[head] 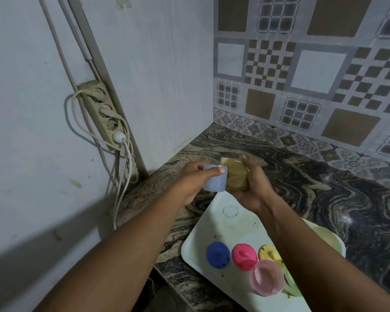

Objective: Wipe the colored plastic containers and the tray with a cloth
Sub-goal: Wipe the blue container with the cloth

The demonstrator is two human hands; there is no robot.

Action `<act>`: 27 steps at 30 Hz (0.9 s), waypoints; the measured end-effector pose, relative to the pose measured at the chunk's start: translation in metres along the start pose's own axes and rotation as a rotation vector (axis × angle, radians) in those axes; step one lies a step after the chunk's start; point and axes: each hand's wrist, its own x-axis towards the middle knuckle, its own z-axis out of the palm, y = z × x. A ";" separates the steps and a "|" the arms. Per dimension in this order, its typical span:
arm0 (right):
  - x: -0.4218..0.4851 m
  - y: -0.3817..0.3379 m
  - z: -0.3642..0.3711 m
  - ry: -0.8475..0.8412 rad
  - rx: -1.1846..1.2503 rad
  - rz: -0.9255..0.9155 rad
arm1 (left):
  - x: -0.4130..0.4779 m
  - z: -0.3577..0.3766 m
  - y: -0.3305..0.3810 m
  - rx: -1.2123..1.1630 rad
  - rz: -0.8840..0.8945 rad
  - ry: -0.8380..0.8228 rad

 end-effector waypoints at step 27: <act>-0.023 0.070 -0.007 0.122 -0.100 0.159 | -0.038 -0.075 -0.109 1.090 0.267 0.068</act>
